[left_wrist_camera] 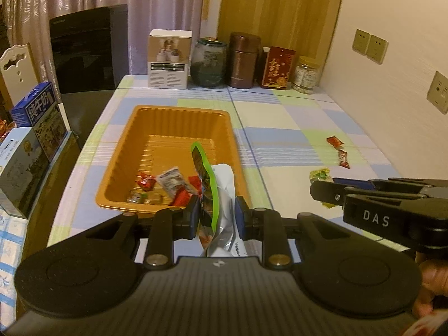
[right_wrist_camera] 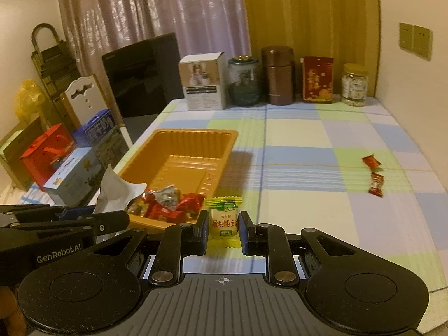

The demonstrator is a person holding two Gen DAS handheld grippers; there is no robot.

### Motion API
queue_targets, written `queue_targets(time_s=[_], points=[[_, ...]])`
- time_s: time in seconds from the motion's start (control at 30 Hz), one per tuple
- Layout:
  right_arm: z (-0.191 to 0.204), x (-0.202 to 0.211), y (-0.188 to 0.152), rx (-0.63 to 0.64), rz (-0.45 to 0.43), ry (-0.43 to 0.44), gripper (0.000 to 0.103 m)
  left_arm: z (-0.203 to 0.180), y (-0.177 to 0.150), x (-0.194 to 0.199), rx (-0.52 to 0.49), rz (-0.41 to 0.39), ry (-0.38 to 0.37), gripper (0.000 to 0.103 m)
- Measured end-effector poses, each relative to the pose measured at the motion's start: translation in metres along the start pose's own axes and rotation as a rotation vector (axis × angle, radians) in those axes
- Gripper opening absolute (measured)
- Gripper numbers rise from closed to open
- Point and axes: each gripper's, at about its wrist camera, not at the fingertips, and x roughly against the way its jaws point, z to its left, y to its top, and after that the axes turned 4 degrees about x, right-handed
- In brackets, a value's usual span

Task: Organize snacks
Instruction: 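Lower the white-and-green packet into the tray with the left tool while the right tool lowers the yellow candy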

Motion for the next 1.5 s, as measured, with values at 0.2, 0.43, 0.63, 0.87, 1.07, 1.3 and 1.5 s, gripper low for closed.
queue_targets(time_s=[0.2, 0.43, 0.63, 0.87, 1.07, 1.3, 1.5], points=[[0.011, -0.013, 0.005, 0.014, 0.009, 0.020, 0.022, 0.013, 0.006, -0.003, 0.010, 0.000, 0.014, 0.023], [0.020, -0.028, 0.013, 0.024, 0.015, 0.035, 0.022, 0.027, 0.012, -0.010, 0.016, 0.005, 0.024, 0.023], [0.027, -0.042, 0.021, 0.025, 0.020, 0.049, 0.022, 0.038, 0.018, -0.019, 0.023, 0.007, 0.027, 0.023], [0.032, -0.063, 0.031, 0.029, 0.023, 0.057, 0.022, 0.050, 0.031, -0.035, 0.009, 0.014, 0.023, 0.023], [0.032, -0.086, 0.042, 0.022, 0.028, 0.061, 0.022, 0.056, 0.046, -0.055, -0.014, 0.014, 0.020, 0.023], [0.027, -0.115, 0.054, 0.010, 0.043, 0.068, 0.022, 0.069, 0.058, -0.087, -0.028, 0.034, 0.028, 0.023], [0.022, -0.141, 0.064, -0.001, 0.056, 0.073, 0.022, 0.080, 0.067, -0.113, -0.035, 0.054, 0.036, 0.023]])
